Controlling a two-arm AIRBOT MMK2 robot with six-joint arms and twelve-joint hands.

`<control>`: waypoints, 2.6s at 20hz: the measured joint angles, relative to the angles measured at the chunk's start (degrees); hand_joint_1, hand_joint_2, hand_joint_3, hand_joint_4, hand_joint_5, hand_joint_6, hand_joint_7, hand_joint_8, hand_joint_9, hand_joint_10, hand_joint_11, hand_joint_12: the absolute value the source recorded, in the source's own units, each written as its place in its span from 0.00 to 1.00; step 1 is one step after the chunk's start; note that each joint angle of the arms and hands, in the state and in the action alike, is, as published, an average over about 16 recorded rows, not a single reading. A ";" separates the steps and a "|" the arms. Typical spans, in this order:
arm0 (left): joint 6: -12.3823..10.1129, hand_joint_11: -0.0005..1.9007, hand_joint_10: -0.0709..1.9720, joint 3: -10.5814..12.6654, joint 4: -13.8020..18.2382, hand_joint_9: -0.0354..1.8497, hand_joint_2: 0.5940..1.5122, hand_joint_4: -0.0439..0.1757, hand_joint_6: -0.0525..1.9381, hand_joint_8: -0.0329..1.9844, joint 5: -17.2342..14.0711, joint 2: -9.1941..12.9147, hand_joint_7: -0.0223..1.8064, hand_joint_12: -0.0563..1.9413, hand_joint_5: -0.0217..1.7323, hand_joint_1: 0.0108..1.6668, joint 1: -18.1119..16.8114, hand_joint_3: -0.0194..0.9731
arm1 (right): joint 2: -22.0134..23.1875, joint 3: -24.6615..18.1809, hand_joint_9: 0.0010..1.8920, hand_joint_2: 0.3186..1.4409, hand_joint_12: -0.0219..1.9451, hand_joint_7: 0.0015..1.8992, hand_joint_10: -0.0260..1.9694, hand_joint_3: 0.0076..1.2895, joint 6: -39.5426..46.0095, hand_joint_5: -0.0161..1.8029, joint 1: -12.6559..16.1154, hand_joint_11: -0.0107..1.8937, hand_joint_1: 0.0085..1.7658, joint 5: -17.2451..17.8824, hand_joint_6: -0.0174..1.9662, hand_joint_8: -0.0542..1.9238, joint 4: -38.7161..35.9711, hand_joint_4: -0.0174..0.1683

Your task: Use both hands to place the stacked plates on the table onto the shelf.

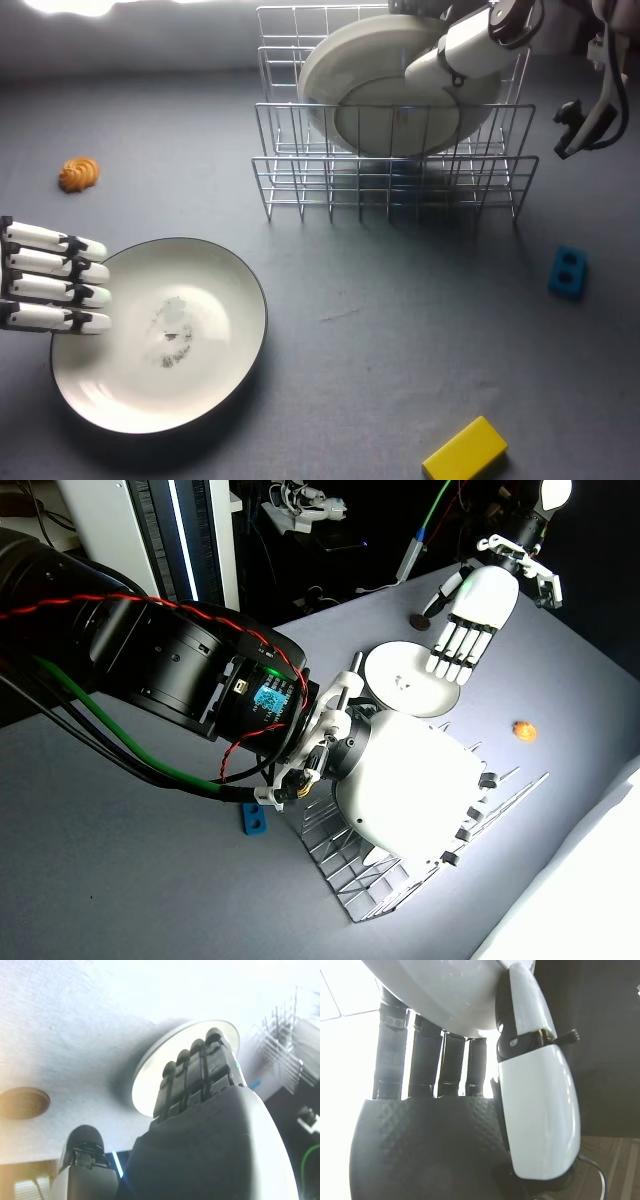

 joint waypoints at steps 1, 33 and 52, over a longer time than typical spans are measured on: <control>0.00 0.01 0.03 -0.20 -0.54 0.03 0.56 0.18 0.03 0.02 0.52 0.07 0.03 0.03 0.03 0.01 0.39 0.03 | -0.04 0.06 0.64 0.67 0.60 0.51 0.03 0.01 0.02 0.45 -0.10 0.41 0.68 0.04 0.44 0.40 0.00 0.08; 0.09 0.01 0.03 -11.19 -24.11 0.03 0.57 0.14 0.01 0.01 8.90 2.03 0.04 0.02 0.01 0.00 15.79 0.03 | 5.97 -19.14 0.25 0.68 0.50 0.25 0.02 0.01 -9.89 0.23 -0.12 0.07 0.52 14.34 0.03 0.04 -27.30 0.10; 0.37 0.01 0.04 -11.71 -24.42 0.03 0.56 0.14 0.01 0.01 8.66 2.13 0.04 0.02 0.01 0.00 16.03 0.03 | -6.58 -20.51 0.01 0.55 0.01 0.01 0.02 0.01 -17.79 0.02 -11.55 0.01 0.66 9.35 0.03 0.04 -36.61 0.10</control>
